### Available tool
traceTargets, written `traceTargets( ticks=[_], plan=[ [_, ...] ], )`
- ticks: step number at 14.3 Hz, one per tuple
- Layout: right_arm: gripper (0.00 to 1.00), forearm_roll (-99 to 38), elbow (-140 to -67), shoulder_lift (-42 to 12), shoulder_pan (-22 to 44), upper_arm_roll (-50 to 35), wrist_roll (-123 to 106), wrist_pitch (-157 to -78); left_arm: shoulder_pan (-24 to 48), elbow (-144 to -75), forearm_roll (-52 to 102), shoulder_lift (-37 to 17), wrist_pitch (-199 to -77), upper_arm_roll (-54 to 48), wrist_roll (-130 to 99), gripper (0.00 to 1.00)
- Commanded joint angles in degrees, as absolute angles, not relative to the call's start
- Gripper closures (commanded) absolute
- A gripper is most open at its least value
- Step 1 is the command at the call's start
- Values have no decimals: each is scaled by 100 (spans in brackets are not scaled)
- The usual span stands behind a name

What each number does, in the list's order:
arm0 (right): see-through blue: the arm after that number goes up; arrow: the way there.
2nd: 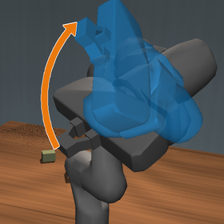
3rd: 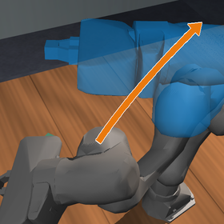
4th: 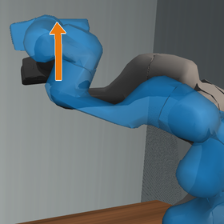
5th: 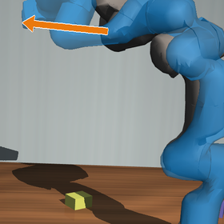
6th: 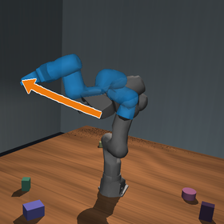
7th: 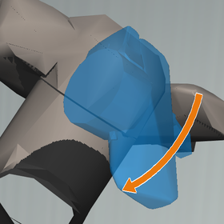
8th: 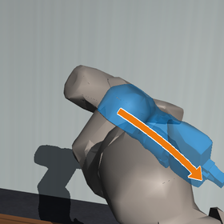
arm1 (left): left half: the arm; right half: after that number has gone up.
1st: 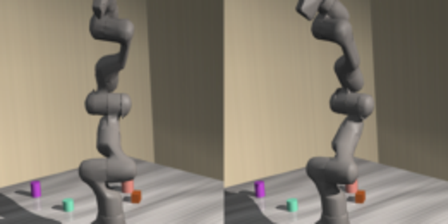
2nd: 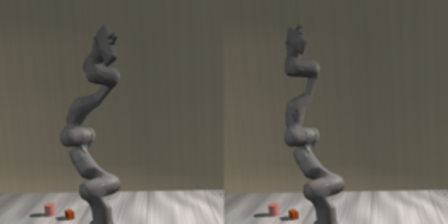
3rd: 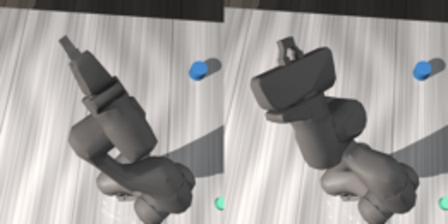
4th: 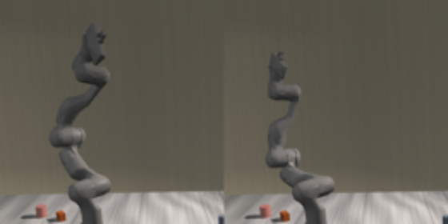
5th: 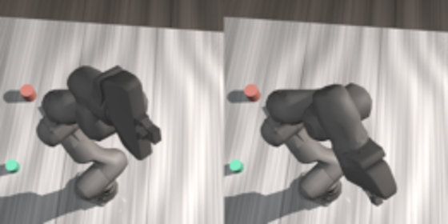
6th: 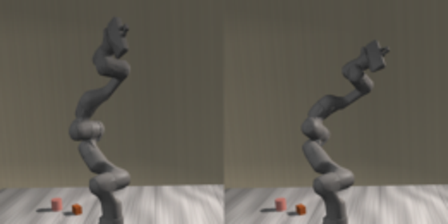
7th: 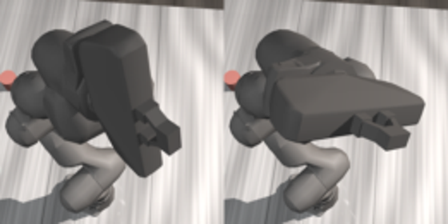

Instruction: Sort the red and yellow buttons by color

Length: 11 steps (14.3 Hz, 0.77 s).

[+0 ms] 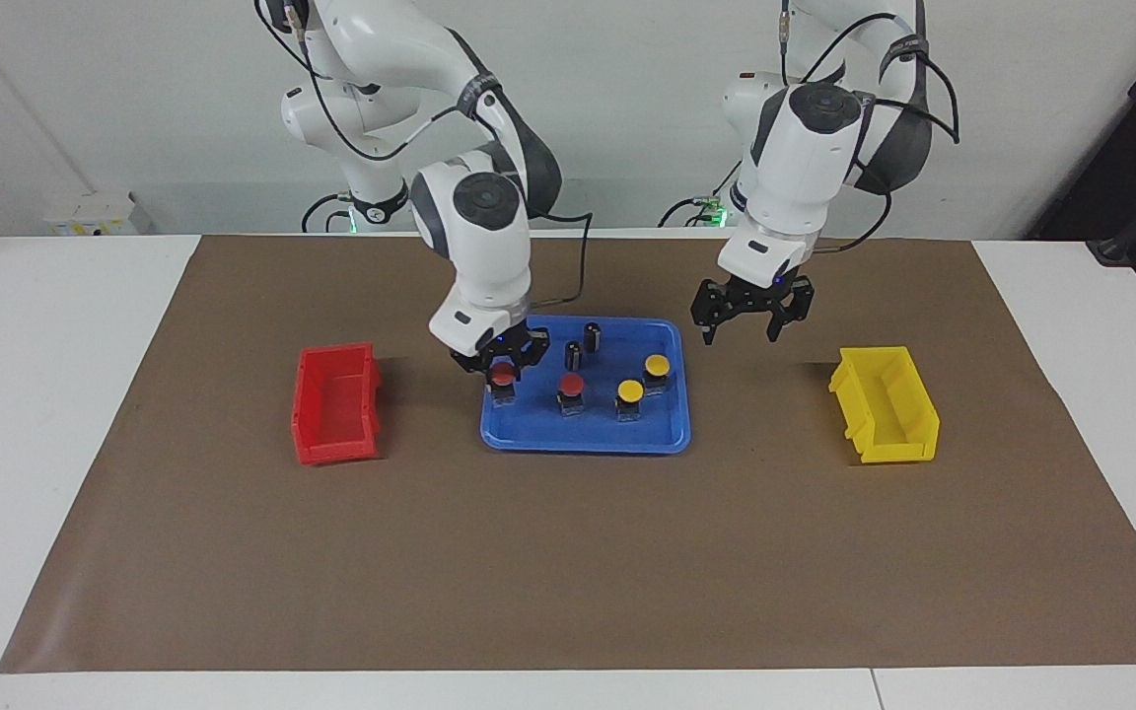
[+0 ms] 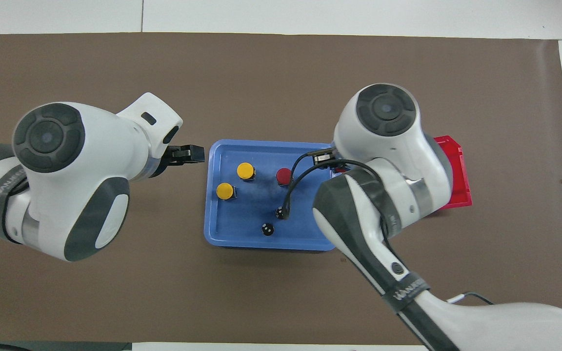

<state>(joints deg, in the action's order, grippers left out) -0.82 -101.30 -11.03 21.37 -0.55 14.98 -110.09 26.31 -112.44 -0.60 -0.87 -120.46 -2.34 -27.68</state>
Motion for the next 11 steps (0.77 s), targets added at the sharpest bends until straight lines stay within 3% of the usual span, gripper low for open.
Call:
traceTargets(
  ticks=[1, 4, 11],
  plan=[
    [80, -465, -10397, -625, 1085, -114, 198, -10601, 3101, -11478, 26, -447, -12646, -158, -3111, 0],
    [78, -466, -10634, -554, 450, -105, -254, -10704, 3234, -11934, 26, -457, -12963, -158, -3129, 1],
    [78, -466, -11758, -150, 115, -79, -983, -11609, 3349, -12252, 26, -475, -13367, -158, -3146, 3]
  ],
)
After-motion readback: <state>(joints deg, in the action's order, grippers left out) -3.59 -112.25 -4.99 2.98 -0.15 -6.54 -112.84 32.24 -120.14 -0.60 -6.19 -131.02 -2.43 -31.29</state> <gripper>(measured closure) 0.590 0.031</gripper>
